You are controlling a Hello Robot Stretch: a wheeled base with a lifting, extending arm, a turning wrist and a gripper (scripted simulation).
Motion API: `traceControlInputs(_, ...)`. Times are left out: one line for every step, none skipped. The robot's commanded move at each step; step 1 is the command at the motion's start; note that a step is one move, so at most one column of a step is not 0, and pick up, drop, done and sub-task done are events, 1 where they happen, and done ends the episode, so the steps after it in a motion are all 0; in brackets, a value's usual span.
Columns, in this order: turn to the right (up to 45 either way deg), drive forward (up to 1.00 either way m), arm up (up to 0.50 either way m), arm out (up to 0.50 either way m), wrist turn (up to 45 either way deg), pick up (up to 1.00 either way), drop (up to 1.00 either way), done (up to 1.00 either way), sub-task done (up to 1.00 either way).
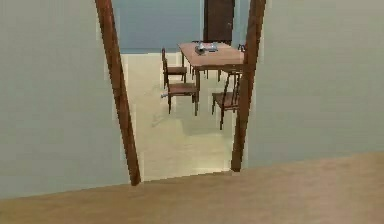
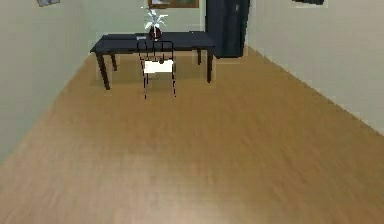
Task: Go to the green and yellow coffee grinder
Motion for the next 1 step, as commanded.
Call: traceControlInputs(0.0,1.0,0.0,0.0,0.0,0.0,0.0,0.0,0.0)
